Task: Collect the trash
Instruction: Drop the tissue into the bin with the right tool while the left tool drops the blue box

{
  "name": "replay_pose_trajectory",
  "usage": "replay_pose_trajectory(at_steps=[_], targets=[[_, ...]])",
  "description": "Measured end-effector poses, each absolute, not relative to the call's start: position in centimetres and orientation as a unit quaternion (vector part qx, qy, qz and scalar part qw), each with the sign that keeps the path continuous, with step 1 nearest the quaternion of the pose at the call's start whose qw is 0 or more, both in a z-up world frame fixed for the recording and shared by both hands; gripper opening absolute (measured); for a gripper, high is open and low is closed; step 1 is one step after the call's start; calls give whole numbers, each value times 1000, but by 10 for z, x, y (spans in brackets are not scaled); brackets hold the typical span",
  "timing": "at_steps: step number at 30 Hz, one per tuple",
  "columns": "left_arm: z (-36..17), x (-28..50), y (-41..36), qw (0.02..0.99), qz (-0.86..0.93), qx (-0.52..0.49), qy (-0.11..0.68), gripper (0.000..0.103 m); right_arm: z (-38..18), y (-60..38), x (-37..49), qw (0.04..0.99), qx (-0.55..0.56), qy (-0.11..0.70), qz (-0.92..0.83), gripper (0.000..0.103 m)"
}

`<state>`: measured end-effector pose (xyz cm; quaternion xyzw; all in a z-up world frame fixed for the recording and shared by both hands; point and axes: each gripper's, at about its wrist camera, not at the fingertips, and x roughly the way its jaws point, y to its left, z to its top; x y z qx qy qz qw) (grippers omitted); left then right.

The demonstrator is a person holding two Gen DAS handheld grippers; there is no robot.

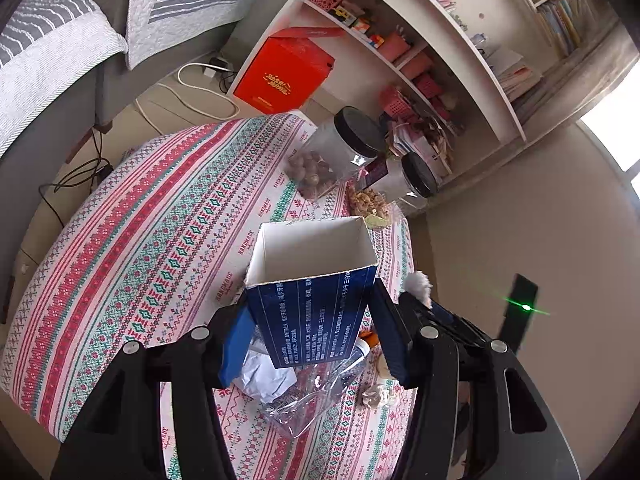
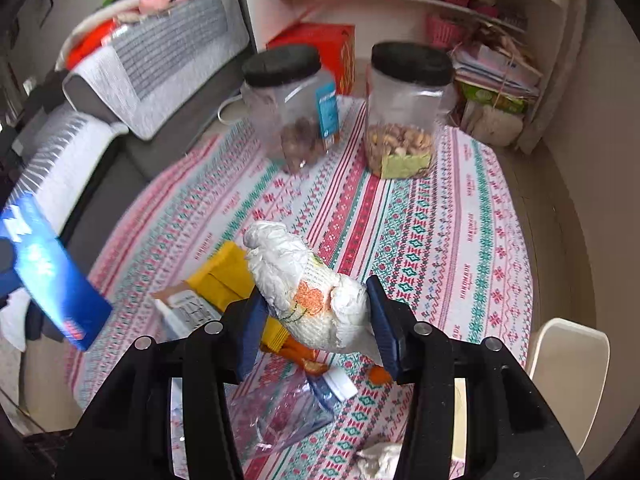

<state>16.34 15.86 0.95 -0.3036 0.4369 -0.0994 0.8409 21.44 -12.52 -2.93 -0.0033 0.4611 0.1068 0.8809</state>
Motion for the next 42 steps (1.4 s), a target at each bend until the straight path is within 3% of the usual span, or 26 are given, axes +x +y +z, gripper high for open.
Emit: replay_pose_trajectory(at_steps=[23,26,30,33,42], targets=[[22,159,38,865,-169,-228,413,55,-27,-351,144,891,128,414,-136,48],[32,151,11,875,-191,-209,394,55,-26,-372,139,885,148,412,-159,54],[44,144,-34,881,-219,-185,376,55,-13,-394,125,888,168,383,-189,76],[46,142,-79,880,-244,-152,379,55,-3,-410,114,891,202,360,-189,83],[37,145,-224,861,-301,-79,403,55,21,-470,79,889,285,292,-209,89]])
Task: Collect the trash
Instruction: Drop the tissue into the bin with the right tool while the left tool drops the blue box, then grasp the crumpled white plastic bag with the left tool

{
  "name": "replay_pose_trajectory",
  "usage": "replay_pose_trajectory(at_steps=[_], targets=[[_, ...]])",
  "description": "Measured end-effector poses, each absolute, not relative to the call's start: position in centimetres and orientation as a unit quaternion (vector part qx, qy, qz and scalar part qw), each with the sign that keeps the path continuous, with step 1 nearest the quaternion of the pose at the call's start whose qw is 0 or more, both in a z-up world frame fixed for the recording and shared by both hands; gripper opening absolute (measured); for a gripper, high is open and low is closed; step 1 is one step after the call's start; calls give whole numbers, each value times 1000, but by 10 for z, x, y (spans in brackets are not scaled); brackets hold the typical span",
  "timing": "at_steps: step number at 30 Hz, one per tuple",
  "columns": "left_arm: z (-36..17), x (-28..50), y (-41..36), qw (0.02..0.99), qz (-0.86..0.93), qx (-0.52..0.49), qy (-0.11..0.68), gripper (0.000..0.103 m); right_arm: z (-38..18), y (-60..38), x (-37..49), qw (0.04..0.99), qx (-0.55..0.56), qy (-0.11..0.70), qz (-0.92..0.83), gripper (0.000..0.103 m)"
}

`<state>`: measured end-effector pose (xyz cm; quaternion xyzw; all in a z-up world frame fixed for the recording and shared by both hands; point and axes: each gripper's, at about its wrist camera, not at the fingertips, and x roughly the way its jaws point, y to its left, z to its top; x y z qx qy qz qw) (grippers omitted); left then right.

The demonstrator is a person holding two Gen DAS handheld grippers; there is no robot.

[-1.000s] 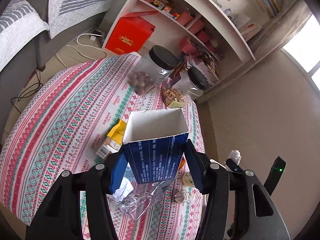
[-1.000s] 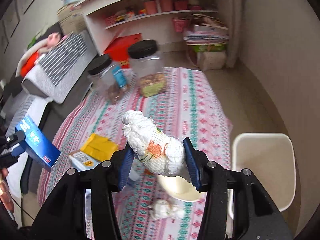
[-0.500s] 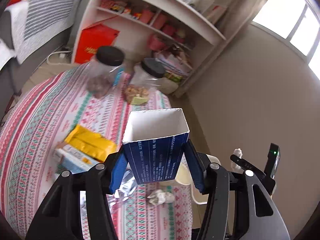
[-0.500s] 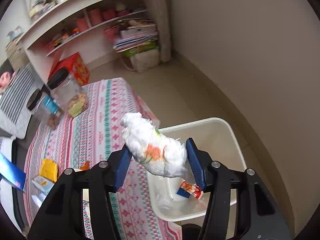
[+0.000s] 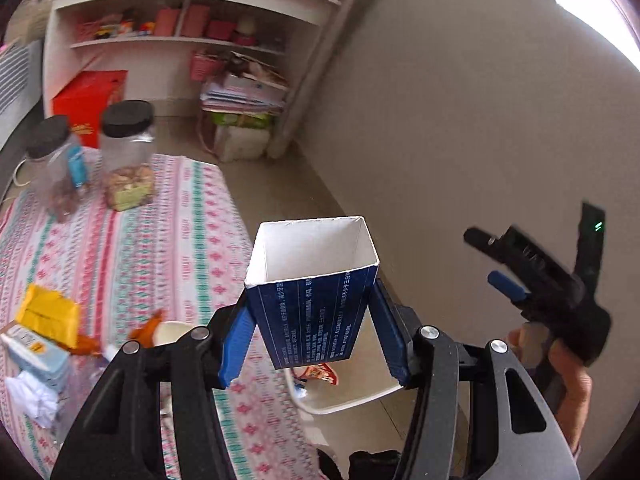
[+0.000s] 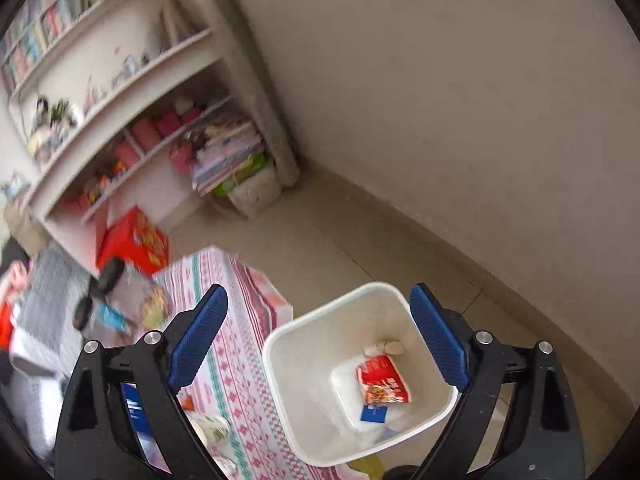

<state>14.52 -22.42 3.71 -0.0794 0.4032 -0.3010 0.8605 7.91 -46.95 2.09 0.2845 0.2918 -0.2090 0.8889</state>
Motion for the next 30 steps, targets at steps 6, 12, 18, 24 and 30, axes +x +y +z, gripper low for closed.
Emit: replay_pose_trajectory(at_steps=[6,12,18,24,30], targets=[[13,147,-303,847,-316,-35,425,55,24,-498,62,882,335,263,-203,89],[-13,148,-347,842,-310,-2,441,70,27,-522,48,874,374,237,-201,89],[-15,143,-338,850,-291,8,439,73,34,-518,46,883,338,239,-220,89],[2,128,-307,885,-245,39,394,81,48,-496,47,897,268,221,-273,89],[11,118,-265,911,-188,58,363,83,62,-451,53,921,192,202,-272,94]])
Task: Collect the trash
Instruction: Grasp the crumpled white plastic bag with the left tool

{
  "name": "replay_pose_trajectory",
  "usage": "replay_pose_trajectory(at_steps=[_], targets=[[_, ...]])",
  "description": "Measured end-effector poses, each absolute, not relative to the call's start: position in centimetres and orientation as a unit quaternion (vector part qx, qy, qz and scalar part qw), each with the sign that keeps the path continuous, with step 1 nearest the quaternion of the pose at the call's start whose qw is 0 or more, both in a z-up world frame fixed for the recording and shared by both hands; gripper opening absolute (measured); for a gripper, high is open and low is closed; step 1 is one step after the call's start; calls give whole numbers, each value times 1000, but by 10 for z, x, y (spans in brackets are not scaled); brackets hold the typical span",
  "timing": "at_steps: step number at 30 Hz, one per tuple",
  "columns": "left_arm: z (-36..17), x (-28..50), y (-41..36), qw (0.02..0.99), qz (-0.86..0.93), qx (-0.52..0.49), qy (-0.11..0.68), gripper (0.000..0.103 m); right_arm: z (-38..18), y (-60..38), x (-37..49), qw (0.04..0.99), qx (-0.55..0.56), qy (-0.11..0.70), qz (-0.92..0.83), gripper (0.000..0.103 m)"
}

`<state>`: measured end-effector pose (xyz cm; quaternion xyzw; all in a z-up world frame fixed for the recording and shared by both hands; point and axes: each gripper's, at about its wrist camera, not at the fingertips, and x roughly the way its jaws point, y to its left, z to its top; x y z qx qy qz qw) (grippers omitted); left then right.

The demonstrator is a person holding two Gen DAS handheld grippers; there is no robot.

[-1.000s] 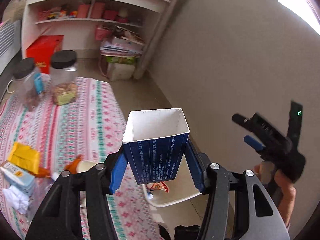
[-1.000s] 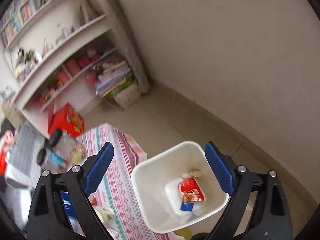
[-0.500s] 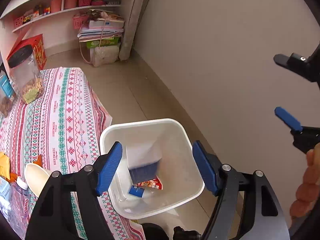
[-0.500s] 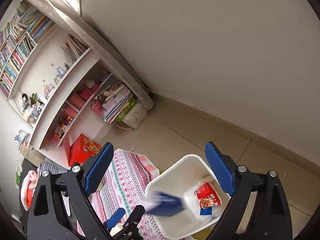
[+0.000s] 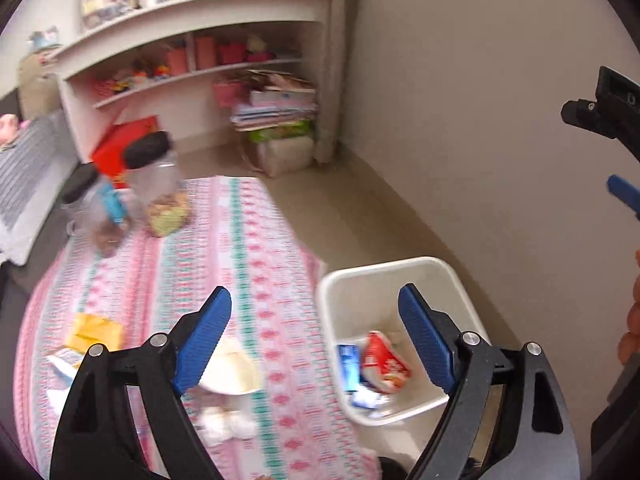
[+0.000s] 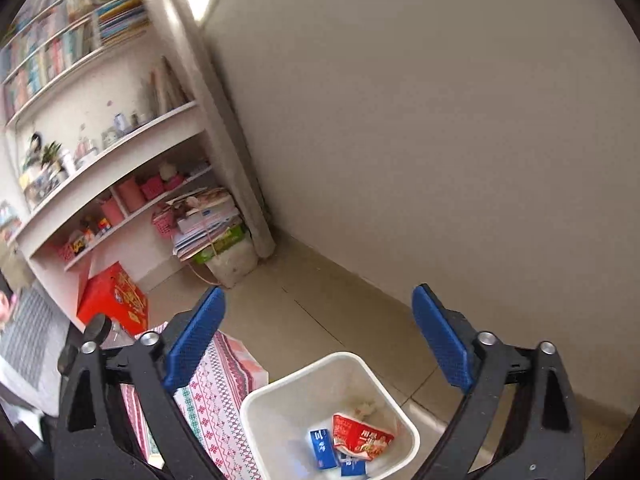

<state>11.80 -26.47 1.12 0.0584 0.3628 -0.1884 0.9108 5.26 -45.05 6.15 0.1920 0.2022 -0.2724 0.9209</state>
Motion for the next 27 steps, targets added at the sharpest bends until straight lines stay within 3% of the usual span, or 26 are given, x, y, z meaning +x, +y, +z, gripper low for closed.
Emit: replay_pose_trajectory(at_steps=[8,14,27], targets=[[7,127,-183,920,-109,37,374,83,63,-356,80,951,63,220,-210,96],[-5,142,-112,915,-45,26,400,83,51,-310,100,954,39,258,-150,96],[-77,163,29,837,32,-49,545,83,6,-218,108,919,122,375,-1,96]])
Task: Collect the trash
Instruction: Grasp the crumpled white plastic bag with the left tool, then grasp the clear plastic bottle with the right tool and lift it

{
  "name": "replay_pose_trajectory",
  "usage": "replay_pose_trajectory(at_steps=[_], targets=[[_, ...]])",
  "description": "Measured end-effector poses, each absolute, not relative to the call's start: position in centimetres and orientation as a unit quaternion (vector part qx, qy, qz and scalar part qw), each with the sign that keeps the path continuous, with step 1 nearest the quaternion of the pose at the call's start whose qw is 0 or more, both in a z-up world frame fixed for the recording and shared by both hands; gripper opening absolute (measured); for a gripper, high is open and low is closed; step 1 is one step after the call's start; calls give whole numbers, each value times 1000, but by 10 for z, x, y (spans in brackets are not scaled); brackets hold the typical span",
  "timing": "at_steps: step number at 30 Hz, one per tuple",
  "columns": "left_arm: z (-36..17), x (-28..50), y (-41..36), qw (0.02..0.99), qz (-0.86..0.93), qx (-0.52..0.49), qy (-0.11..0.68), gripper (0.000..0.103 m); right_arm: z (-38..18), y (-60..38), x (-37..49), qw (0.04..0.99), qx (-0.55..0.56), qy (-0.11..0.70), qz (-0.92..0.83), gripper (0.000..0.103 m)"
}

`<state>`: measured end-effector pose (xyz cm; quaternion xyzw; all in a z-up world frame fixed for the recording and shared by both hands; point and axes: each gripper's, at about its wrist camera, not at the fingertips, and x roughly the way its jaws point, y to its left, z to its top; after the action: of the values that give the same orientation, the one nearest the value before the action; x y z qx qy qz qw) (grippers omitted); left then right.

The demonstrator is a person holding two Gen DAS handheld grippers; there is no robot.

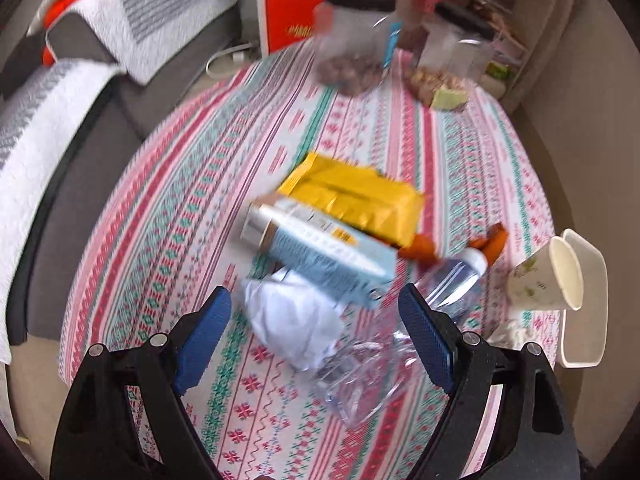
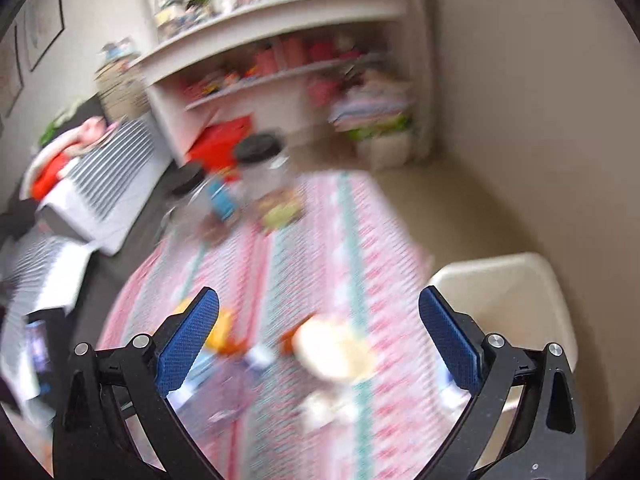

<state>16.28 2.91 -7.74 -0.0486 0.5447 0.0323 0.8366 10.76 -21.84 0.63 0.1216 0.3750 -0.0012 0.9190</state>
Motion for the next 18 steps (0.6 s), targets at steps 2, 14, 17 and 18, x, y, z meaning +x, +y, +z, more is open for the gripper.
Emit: replay_pose_trajectory(at_steps=[2,14,17,18], targets=[[-92,162,43,822,28,-72,564,83,-4,-198,104,913,111,392,16,96],[-139,166,69,784,-27,-153,600,64,-94,-139,111,841,154,519,21,96],[-126,160,77,796,-30,-149,586,58,-108,-129,114,831,165,531,18,96],[-119,156,83,802,-27,-150,577,58,-110,-124,114,831,165,531,16,96]])
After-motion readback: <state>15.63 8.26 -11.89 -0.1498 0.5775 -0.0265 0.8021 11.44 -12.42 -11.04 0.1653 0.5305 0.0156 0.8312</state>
